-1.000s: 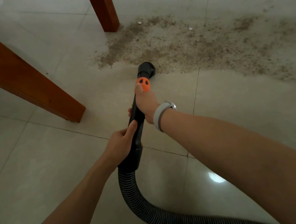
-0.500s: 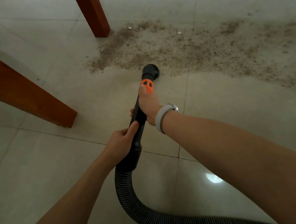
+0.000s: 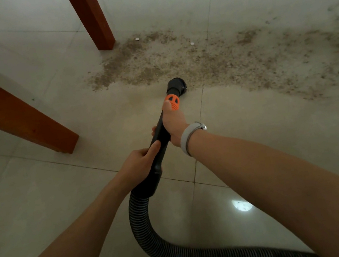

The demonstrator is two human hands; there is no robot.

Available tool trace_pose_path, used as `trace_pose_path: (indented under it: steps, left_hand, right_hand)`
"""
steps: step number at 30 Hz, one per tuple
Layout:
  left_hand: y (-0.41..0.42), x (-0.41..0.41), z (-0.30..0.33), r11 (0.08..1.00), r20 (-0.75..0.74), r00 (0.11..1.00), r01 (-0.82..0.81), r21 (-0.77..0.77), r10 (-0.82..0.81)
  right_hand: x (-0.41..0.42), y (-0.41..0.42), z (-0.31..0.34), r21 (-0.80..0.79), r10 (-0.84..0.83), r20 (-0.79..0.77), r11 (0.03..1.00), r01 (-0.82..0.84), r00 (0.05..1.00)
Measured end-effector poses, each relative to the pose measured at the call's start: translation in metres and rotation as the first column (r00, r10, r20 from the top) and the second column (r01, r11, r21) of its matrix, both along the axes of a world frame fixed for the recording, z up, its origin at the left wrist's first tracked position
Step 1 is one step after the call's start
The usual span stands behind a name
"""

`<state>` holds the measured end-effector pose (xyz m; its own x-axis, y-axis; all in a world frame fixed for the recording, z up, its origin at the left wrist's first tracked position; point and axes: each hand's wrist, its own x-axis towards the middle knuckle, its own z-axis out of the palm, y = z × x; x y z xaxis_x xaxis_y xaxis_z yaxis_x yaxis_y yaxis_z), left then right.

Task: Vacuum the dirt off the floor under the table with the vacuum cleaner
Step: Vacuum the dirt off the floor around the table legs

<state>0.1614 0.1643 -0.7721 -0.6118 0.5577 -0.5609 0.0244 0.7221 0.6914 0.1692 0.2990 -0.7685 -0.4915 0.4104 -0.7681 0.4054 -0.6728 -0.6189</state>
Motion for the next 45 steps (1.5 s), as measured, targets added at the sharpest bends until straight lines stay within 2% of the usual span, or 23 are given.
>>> trace_pose_path:
  steps: [14, 25, 30, 36, 41, 45]
  left_hand:
    - [0.023, 0.006, 0.0, 0.994, -0.037, 0.993, 0.11, -0.018, -0.111]
    - [0.047, 0.003, -0.002, 0.991, -0.072, 0.989, 0.133, 0.003, -0.132]
    - [0.061, 0.001, -0.008, 0.982, -0.155, 0.97, 0.182, -0.047, -0.187]
    - [0.065, 0.009, -0.022, 0.965, -0.23, 0.938, 0.241, -0.103, -0.259]
    - [0.059, 0.01, -0.024, 0.961, -0.253, 0.928, 0.253, -0.108, -0.273]
    - [0.047, 0.006, -0.029, 0.969, -0.26, 0.934, 0.223, -0.105, -0.244]
  right_hand:
    - [0.016, 0.023, -0.003, 0.009, -0.089, 0.024, 0.996, 0.089, 0.996]
    - [0.016, 0.048, -0.006, 0.003, -0.123, 0.009, 0.992, 0.123, 0.992]
    - [0.016, 0.06, -0.012, -0.017, -0.151, -0.034, 0.989, 0.15, 0.988]
    - [0.027, 0.065, -0.032, -0.126, -0.263, -0.085, 0.96, 0.251, 0.961]
    - [0.027, 0.061, -0.036, -0.158, -0.272, -0.097, 0.954, 0.255, 0.957]
    - [0.02, 0.05, -0.038, -0.131, -0.219, -0.108, 0.97, 0.204, 0.97]
